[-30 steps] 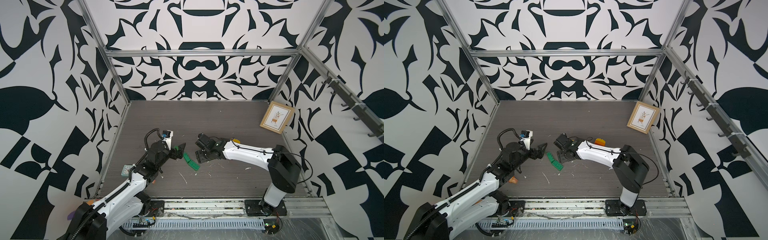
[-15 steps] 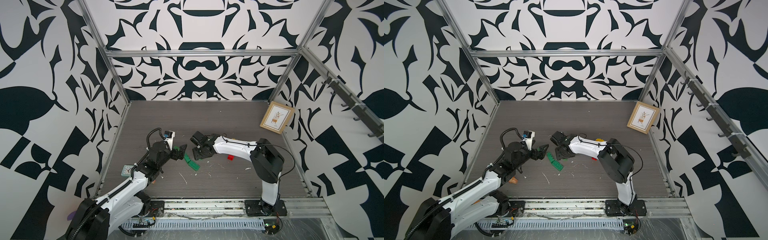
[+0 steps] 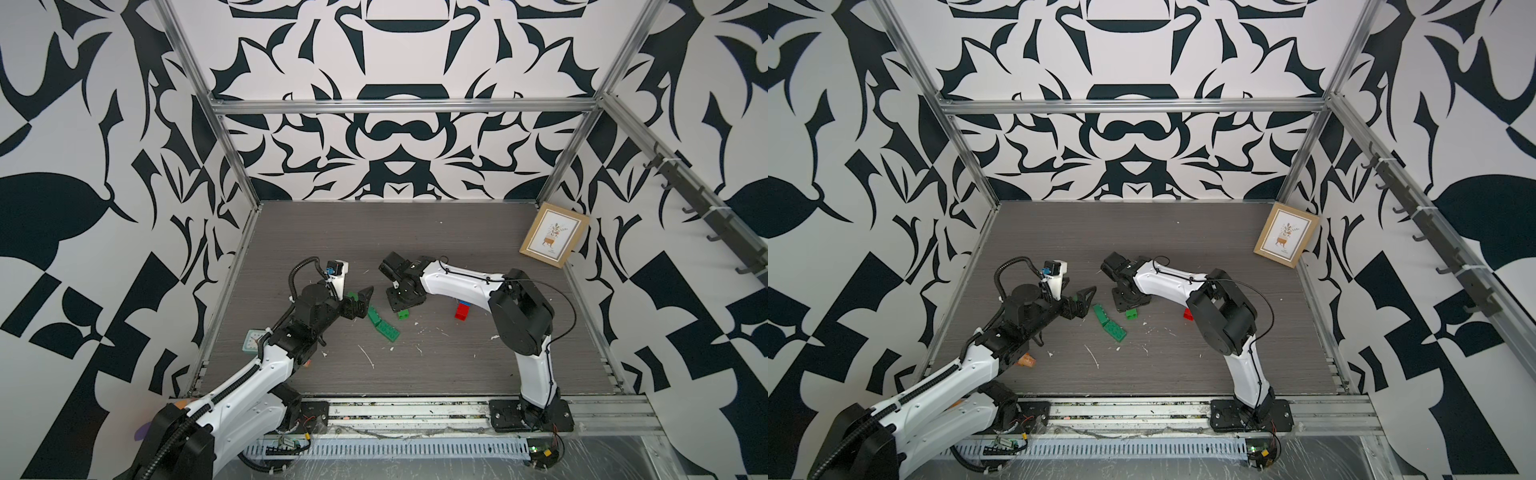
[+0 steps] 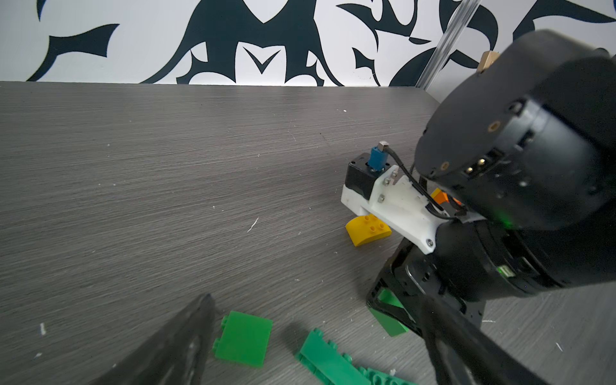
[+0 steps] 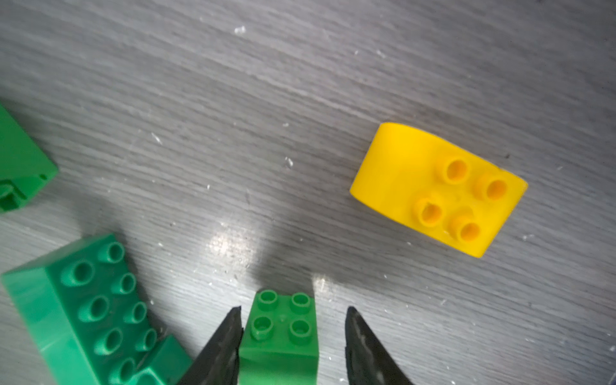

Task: Assemble an ice cream with lego
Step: Adjust the lego brick at the center of the board.

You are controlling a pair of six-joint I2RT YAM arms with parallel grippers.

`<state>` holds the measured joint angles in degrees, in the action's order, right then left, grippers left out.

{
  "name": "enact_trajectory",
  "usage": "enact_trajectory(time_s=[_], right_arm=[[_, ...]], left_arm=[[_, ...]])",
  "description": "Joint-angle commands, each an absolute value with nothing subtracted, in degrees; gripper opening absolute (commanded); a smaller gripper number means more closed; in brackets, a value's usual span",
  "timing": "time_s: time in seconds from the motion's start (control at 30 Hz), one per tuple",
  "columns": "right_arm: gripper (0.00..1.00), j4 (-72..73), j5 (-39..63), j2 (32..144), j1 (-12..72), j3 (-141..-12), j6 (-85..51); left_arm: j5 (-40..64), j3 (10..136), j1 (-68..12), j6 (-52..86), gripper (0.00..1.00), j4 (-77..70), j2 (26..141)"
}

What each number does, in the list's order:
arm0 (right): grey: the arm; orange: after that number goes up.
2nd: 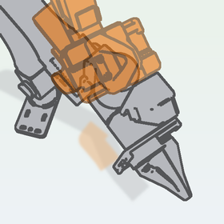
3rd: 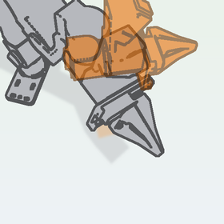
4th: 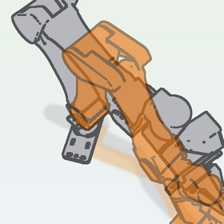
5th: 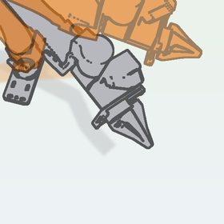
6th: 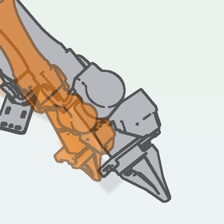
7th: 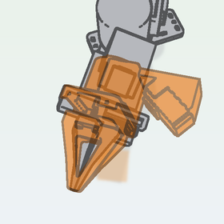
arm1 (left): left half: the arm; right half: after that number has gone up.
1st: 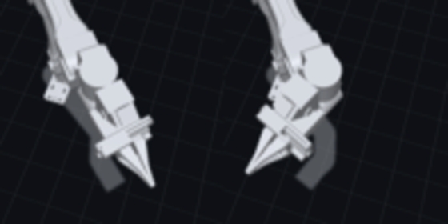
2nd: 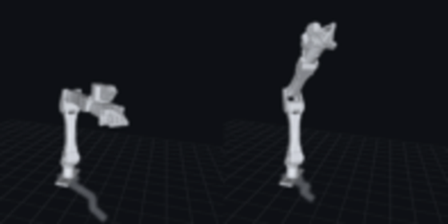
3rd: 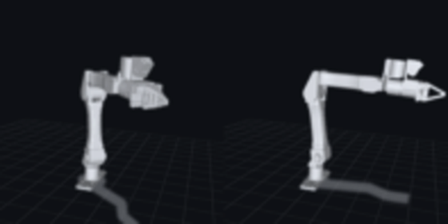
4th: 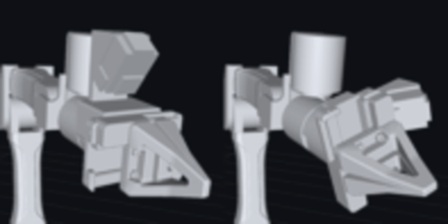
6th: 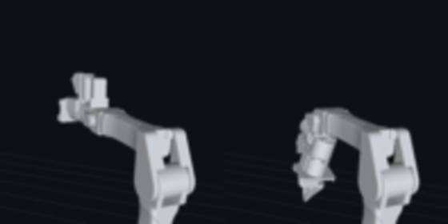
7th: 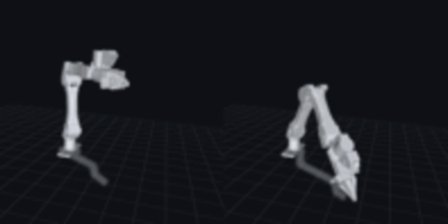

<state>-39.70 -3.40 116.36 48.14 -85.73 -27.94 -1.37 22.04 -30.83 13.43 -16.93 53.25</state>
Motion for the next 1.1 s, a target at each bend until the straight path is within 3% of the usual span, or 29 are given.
enact_trajectory(time_s=[0.0, 0.47, 0.87, 1.07], right_arm=[[0.5, -42.4, -4.2, 115.0, 48.4, -87.4, -25.7], [0.56, -42.7, -3.8, 114.5, 50.3, -87.3, -22.3], [0.26, -44.4, -7.5, 113.8, 51.0, -86.8, -20.8], [0.14, -21.3, -10.1, 96.9, 51.8, -66.8, -18.3]], left_arm=[[-0.5, 22.5, -30.9, 13.0, 0.99, -17.9, 53.5], [-0.2, 23.0, -30.9, 12.9, 0.99, -17.5, 54.3], [0.2, 23.0, -30.9, 13.1, 0.99, -17.2, 53.5], [1.4, 22.6, -30.9, 13.7, 0.99, -18.4, 53.9]])
